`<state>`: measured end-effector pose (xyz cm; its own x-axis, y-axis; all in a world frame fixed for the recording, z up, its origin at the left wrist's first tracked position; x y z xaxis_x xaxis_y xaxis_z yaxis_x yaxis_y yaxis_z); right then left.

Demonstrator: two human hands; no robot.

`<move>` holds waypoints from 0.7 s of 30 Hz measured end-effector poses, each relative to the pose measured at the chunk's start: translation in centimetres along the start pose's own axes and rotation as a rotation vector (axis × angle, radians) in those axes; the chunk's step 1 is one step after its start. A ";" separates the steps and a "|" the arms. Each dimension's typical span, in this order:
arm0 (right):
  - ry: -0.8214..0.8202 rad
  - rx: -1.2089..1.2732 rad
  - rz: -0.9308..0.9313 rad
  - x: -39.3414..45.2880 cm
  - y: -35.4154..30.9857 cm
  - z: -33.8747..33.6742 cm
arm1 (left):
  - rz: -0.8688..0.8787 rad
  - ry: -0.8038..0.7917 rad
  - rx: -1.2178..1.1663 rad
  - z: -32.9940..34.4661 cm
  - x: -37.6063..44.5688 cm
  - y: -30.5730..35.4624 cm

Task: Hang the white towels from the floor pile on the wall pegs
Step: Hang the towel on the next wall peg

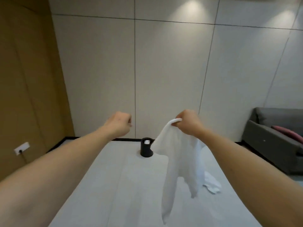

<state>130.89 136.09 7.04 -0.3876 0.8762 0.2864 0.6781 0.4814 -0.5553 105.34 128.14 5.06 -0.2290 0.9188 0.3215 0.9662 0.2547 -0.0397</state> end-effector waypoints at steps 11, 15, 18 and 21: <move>-0.260 0.080 -0.366 13.5 -23.3 21.9 | -0.289 0.057 0.053 0.4 -1.5 -26.2; -0.340 0.149 -0.469 18.1 -29.9 29.6 | -0.429 0.066 0.074 1.1 -0.8 -34.1; -0.377 0.212 -0.546 22.0 -34.9 34.4 | -0.511 0.074 0.117 0.8 1.0 -39.6; -0.417 0.262 -0.615 26.7 -39.7 38.0 | -0.587 0.088 0.158 0.2 3.7 -44.8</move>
<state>69.87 139.53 7.03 -0.8828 0.3494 0.3141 0.1172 0.8111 -0.5730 61.17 120.18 7.80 -0.7007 0.5845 0.4091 0.6506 0.7588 0.0303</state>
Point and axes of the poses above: each hand's wrist, its own x-axis towards the middle knuckle, its own z-axis out of the palm, y = z × x, the point moved 4 cm from there along x, towards the middle knuckle, and after that the axes turned 11 degrees about x, right-handed, at the moved point
